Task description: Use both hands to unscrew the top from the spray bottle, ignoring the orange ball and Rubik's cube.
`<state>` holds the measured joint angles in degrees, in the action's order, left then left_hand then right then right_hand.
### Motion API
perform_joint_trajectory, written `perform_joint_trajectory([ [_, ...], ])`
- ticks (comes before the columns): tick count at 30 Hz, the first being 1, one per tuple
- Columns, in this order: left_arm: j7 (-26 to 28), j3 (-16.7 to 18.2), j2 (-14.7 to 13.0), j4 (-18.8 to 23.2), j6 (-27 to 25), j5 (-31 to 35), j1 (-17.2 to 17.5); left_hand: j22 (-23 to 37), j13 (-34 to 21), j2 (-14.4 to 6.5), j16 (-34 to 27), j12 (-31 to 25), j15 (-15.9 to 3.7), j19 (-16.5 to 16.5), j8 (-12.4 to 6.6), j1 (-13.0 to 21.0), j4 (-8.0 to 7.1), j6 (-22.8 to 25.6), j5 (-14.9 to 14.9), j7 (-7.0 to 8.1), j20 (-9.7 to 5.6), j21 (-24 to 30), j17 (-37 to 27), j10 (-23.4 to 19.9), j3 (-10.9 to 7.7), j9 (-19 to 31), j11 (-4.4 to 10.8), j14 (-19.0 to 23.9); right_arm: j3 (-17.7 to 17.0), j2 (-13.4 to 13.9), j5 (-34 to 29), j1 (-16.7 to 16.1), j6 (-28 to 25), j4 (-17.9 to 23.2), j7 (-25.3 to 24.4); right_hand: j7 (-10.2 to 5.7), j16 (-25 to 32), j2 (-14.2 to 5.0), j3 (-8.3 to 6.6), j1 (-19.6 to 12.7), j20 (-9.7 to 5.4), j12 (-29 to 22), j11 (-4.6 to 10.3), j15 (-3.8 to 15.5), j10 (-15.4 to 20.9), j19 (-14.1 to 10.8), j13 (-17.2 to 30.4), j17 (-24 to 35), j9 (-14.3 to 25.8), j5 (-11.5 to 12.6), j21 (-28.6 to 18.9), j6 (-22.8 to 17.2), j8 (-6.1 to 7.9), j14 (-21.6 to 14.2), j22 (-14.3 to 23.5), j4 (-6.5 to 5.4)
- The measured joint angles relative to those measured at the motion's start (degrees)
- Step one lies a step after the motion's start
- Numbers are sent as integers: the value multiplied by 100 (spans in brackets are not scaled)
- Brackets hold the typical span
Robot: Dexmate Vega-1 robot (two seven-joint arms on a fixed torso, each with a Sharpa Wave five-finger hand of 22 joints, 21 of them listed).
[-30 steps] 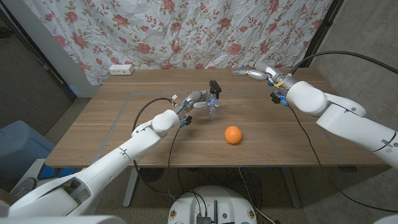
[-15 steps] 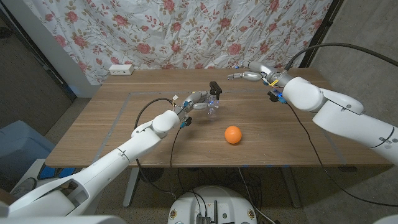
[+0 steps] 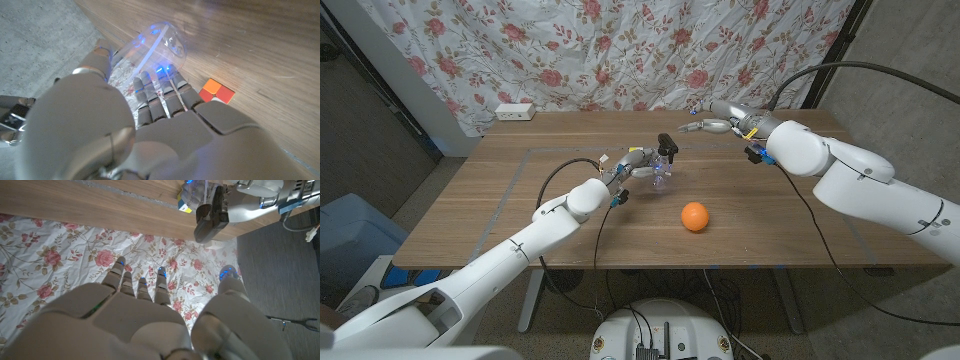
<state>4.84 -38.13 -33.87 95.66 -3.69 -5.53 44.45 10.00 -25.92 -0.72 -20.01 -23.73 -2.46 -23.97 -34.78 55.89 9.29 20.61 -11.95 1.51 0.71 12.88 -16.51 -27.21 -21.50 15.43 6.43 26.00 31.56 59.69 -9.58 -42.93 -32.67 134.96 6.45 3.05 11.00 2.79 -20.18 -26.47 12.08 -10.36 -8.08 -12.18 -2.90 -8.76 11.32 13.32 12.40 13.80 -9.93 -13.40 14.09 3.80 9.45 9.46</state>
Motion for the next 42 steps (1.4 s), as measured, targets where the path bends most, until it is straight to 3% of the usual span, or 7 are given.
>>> perform_joint_trajectory([
  [14, 69, -3, 2, 29, -200, 24, 0, 0, -26, -45, 5, 5, -31, 0, -25, 45, 8, -1, 0, -1, 0, -39, 5, 0, 8, -28, 0, 31, 380, -145, -198, 277, -82, 41, 143, -41, 0, 19, 48, 102, 11, 0, -20, -21, -19, 52, 0, 0, -1, 0, 0, -41, 0, 19, 0, -47],
  [15, 71, -20, 21, 84, -211, 25, -15, 0, -26, -45, 5, 5, -31, 0, -25, 45, 8, -1, 0, -1, 0, -39, 5, -1, 8, -27, 1, 31, 416, -162, -736, 304, -300, 41, 553, -41, 0, 21, 48, 100, 11, 0, -20, -21, -19, 52, 0, 0, -1, 0, 0, -41, 0, 20, 0, -47],
  [28, 91, -31, 25, 100, -335, 29, -31, -1, -26, -44, 5, 6, -31, 0, -25, 44, 24, -2, 0, -2, 0, -39, 30, -11, 24, -44, 11, 31, 814, -383, -976, 609, -412, -21, 762, -19, 5, 82, 65, 160, 10, 0, -20, -21, -19, 51, 0, 6, 26, -28, 0, -62, 0, 19, 0, -65],
  [29, 91, -48, 34, 115, -339, 29, -51, -1, -26, -44, 5, 6, -31, 0, -25, 44, 24, -2, 0, -2, 0, -59, 30, -11, 24, -52, 11, 31, 844, -404, -1407, 628, -609, -34, 1132, -19, 25, 82, 71, 160, 10, 0, -20, -21, -19, 51, 0, 10, 26, -28, 0, -62, 0, 19, 0, -71],
  [42, 91, -67, 48, 95, -347, 21, -72, -1, -54, -42, 4, 12, -31, 0, -66, 42, 32, 1, 1, 1, 0, -60, 29, -33, 32, -53, 34, 31, 1085, -601, -1852, 801, -715, -161, 1525, -19, 25, 52, 47, 189, 10, -27, -20, -21, -18, 50, 0, 14, 26, -28, 0, -62, 0, 19, 0, -95],
])
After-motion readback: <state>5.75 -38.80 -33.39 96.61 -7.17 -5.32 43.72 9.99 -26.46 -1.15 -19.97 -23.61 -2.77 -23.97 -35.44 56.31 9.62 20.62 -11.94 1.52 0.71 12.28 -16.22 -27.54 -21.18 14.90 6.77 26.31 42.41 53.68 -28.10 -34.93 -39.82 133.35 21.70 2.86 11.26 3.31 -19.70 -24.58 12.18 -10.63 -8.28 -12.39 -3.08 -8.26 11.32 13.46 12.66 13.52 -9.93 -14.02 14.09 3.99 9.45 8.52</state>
